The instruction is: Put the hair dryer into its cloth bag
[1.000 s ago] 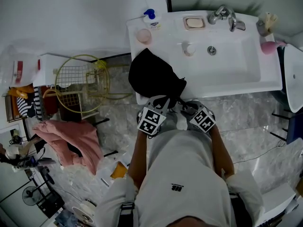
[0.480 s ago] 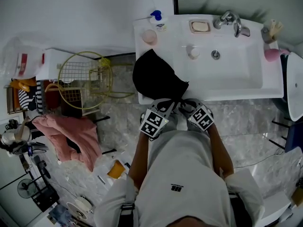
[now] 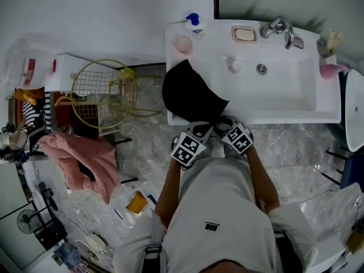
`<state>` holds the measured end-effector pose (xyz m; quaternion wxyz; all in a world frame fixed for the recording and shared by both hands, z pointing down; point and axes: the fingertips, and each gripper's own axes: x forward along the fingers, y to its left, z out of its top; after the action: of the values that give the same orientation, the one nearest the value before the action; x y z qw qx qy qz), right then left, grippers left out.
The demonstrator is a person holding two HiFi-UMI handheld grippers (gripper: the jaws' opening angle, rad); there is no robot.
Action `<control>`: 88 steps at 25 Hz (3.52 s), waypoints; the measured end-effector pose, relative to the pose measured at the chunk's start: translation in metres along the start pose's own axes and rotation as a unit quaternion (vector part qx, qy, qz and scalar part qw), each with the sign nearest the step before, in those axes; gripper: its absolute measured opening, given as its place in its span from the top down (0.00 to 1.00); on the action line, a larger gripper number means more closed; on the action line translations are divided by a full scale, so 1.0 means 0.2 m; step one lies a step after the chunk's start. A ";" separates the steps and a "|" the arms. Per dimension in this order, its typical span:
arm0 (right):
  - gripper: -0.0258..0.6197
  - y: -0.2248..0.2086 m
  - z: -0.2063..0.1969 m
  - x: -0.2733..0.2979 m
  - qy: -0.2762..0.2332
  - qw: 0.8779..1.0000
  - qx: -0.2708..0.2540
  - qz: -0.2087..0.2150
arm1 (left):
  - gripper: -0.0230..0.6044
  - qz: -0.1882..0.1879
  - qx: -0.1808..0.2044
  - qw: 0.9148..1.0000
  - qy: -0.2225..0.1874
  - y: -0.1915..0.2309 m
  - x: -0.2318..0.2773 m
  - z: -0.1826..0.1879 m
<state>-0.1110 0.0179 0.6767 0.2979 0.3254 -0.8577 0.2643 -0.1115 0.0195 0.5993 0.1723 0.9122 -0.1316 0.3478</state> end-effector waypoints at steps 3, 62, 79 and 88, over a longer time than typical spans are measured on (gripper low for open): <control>0.67 -0.02 0.02 0.00 0.007 1.000 0.003 -0.009 | 0.91 0.002 -0.001 1.000 0.010 0.00 0.00 -0.04; 0.58 -0.01 -0.05 -0.05 0.003 0.992 0.038 -0.121 | 0.82 -0.052 0.028 0.998 -0.019 0.06 0.06 -0.23; 0.59 0.08 0.18 -0.30 -0.060 0.971 0.042 -0.226 | 0.82 -0.041 0.064 0.994 -0.081 0.16 -0.13 -0.18; 0.61 0.11 0.18 -0.40 -0.065 0.968 0.039 -0.237 | 0.82 -0.016 0.046 0.994 -0.101 0.17 -0.17 -0.14</control>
<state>-0.0890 0.0410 0.5916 0.2824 0.5476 -0.7624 0.1978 -0.1644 0.0040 0.6027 0.1214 0.9516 -0.1181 0.2564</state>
